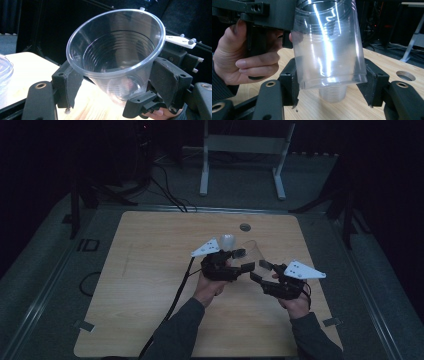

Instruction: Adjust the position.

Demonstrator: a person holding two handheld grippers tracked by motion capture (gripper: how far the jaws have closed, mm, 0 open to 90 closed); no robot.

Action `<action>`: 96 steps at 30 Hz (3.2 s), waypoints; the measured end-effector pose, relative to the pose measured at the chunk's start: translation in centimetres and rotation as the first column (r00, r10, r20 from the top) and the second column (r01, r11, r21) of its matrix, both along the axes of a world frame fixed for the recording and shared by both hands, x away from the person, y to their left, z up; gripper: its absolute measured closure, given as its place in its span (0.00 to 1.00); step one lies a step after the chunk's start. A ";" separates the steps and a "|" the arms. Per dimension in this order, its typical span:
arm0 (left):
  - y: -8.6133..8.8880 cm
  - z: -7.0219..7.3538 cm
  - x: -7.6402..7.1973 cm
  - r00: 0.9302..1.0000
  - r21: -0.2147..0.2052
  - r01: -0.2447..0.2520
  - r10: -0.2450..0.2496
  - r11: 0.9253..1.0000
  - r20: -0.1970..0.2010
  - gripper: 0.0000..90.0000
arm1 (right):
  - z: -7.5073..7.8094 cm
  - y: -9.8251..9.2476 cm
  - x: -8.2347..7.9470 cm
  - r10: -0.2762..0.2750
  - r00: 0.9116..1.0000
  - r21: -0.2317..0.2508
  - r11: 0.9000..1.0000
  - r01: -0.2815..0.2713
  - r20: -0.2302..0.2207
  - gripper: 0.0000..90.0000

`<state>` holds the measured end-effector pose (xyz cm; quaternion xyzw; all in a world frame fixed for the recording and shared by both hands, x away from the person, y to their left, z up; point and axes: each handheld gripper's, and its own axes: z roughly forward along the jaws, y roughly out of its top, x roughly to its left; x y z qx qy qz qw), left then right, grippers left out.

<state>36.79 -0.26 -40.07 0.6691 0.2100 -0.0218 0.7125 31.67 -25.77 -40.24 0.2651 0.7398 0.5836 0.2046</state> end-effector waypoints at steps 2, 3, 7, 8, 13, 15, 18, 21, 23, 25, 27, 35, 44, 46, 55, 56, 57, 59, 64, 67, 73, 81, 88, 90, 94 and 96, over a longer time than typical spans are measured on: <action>0.0 0.0 0.0 1.000 -0.002 0.001 -0.001 1.000 0.001 0.31 | 0.0 0.0 0.0 0.002 1.000 0.000 1.000 -0.002 -0.002 0.45; 0.0 0.0 0.0 1.000 -0.002 0.001 -0.001 1.000 0.001 0.31 | 0.0 0.0 0.0 0.002 1.000 0.000 1.000 -0.002 -0.002 0.45; 0.0 0.1 -0.1 1.000 0.002 -0.002 0.002 1.000 0.006 0.31 | 0.1 0.0 0.1 0.007 1.000 -0.008 1.000 -0.007 -0.008 0.45; 0.0 0.1 -0.1 1.000 0.002 -0.001 0.001 1.000 0.005 0.31 | 0.1 0.0 0.1 0.009 1.000 -0.010 1.000 -0.009 -0.009 0.45; 0.0 0.0 -0.1 1.000 0.010 0.001 -0.001 1.000 0.009 0.32 | 0.1 0.0 0.1 0.018 1.000 -0.027 0.999 -0.018 -0.019 0.43; 0.0 0.0 -0.2 1.000 0.013 0.000 0.000 1.000 0.012 0.32 | 0.1 0.0 0.1 0.020 1.000 -0.029 0.999 -0.020 -0.021 0.43; 0.0 0.0 -0.2 1.000 0.019 -0.001 0.000 1.000 0.018 0.32 | 0.2 0.0 0.1 0.026 0.999 -0.042 0.999 -0.027 -0.033 0.42; 0.0 0.0 -0.2 1.000 0.023 -0.008 0.007 1.000 0.020 0.32 | 0.2 0.0 0.1 0.030 0.999 -0.048 0.998 -0.032 -0.040 0.40; 0.0 -0.1 -0.2 1.000 0.026 -0.012 0.011 1.000 0.020 0.32 | 0.3 0.0 0.2 0.029 0.999 -0.056 0.998 -0.031 -0.044 0.37; 0.1 -0.1 -0.2 1.000 0.030 -0.017 0.016 0.999 0.023 0.32 | 0.3 0.0 0.2 0.026 0.998 -0.061 0.998 -0.029 -0.051 0.35; 0.1 -0.1 -0.2 0.999 0.040 -0.022 0.021 0.999 0.029 0.33 | 0.4 -0.1 0.3 0.025 0.998 -0.068 0.997 -0.029 -0.061 0.32; 0.1 -0.1 -0.3 0.998 0.074 -0.040 0.037 0.996 0.044 0.33 | 0.9 -0.1 0.6 0.020 0.996 -0.119 0.992 -0.030 -0.086 0.27; -0.1 -0.2 -0.6 0.995 0.153 -0.075 0.063 0.985 0.080 0.33 | 1.2 0.2 1.1 0.009 0.991 -0.211 0.977 -0.037 -0.132 0.26; -0.2 -0.2 -0.7 0.994 0.172 -0.080 0.066 0.982 0.090 0.33 | 1.2 0.3 1.1 0.009 0.991 -0.229 0.973 -0.040 -0.134 0.26; -0.6 -0.1 -1.1 0.989 0.234 -0.091 0.061 0.968 0.133 0.33 | 1.0 1.6 1.1 0.007 0.994 -0.311 0.949 -0.041 -0.109 0.38; -0.6 0.0 -1.2 0.989 0.232 -0.092 0.062 0.968 0.133 0.33 | 1.0 1.7 1.1 0.004 0.995 -0.314 0.949 -0.037 -0.104 0.40; -0.6 0.0 -1.2 0.989 0.232 -0.092 0.062 0.968 0.133 0.33 | 1.0 1.7 1.1 0.004 0.995 -0.314 0.949 -0.037 -0.104 0.40; -0.5 0.0 -1.1 0.990 0.230 -0.088 0.059 0.969 0.132 0.33 | 0.9 1.7 1.1 0.003 0.996 -0.313 0.949 -0.032 -0.093 0.44; -0.6 0.0 -1.2 0.991 0.216 -0.084 0.059 0.973 0.121 0.31 | 0.9 1.6 0.9 0.001 0.996 -0.306 0.952 -0.027 -0.084 0.45; -0.7 -0.1 -1.2 0.992 0.215 -0.081 0.058 0.973 0.114 0.29 | 0.9 1.4 0.9 0.001 0.997 -0.285 0.958 -0.023 -0.079 0.46; -0.8 0.0 -1.1 0.993 0.177 -0.083 0.068 0.981 0.092 0.26 | 0.7 1.2 0.8 -0.008 0.997 -0.249 0.968 -0.012 -0.079 0.46; -1.1 0.1 -1.2 0.993 0.127 -0.104 0.095 0.986 0.076 0.25 | -0.2 1.5 0.6 -0.022 0.996 -0.201 0.980 0.004 -0.084 0.46; -1.4 0.1 -1.3 0.992 0.086 -0.113 0.108 0.990 0.060 0.26 | -0.9 1.7 0.4 -0.039 0.996 -0.132 0.991 0.029 -0.076 0.46; -1.5 0.1 -1.3 0.992 0.080 -0.115 0.111 0.990 0.058 0.27 | -0.9 1.6 0.4 -0.039 0.996 -0.126 0.992 0.029 -0.079 0.46; -1.5 0.1 -1.2 0.992 0.066 -0.118 0.115 0.991 0.053 0.27 | -0.9 1.6 0.4 -0.034 0.996 -0.129 0.991 0.024 -0.080 0.46; -1.6 0.1 -1.3 0.991 0.069 -0.125 0.121 0.990 0.056 0.27 | -1.0 1.6 0.4 -0.033 0.996 -0.130 0.991 0.022 -0.081 0.46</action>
